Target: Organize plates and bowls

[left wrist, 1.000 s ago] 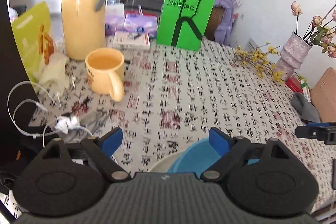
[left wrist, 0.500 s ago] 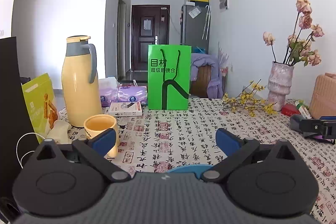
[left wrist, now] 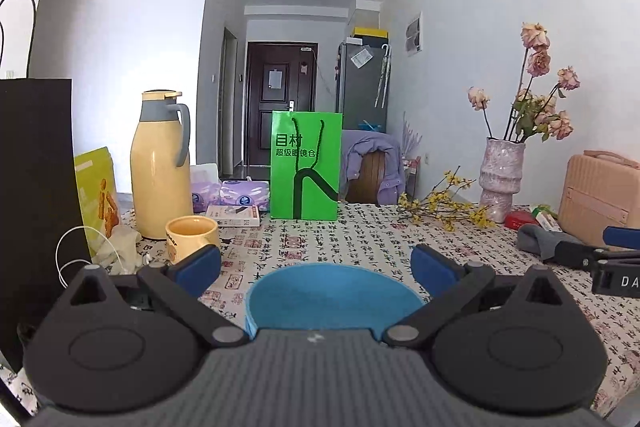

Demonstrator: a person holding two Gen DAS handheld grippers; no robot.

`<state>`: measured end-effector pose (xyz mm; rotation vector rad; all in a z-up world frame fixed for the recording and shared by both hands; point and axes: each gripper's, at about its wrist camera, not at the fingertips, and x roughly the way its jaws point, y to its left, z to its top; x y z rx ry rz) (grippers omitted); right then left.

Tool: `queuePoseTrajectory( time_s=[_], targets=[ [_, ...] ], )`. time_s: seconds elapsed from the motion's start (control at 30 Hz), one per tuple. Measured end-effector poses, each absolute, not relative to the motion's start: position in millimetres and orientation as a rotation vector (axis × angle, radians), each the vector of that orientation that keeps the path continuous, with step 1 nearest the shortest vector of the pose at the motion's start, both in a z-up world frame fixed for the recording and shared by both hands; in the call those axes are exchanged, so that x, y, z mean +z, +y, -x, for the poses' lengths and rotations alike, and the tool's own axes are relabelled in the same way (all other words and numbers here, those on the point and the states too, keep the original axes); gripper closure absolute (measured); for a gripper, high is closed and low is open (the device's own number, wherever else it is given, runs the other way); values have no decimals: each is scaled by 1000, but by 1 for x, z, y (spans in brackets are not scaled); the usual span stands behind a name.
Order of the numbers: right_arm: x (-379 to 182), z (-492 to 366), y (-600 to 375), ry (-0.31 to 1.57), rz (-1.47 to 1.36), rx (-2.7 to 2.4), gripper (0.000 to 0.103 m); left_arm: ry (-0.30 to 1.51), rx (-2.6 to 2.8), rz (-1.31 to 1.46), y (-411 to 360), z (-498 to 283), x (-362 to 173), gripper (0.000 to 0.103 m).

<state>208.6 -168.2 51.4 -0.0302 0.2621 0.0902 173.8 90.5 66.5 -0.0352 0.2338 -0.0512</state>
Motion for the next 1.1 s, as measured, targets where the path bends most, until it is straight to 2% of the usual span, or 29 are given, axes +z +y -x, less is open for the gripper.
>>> queuePoseTrajectory(
  time_s=[0.3,0.73,1.1],
  targets=[
    [30,-127,-163,245,42,105,9,246,-77,41,85,-98,36,0],
    [-14,-11,-150,202,-11,67,9,271,-47,-9,81,-13,-1,0],
    [-23,-11,-148,251,-21,104,9,264,-56,11,79,-9,0,0]
  ],
)
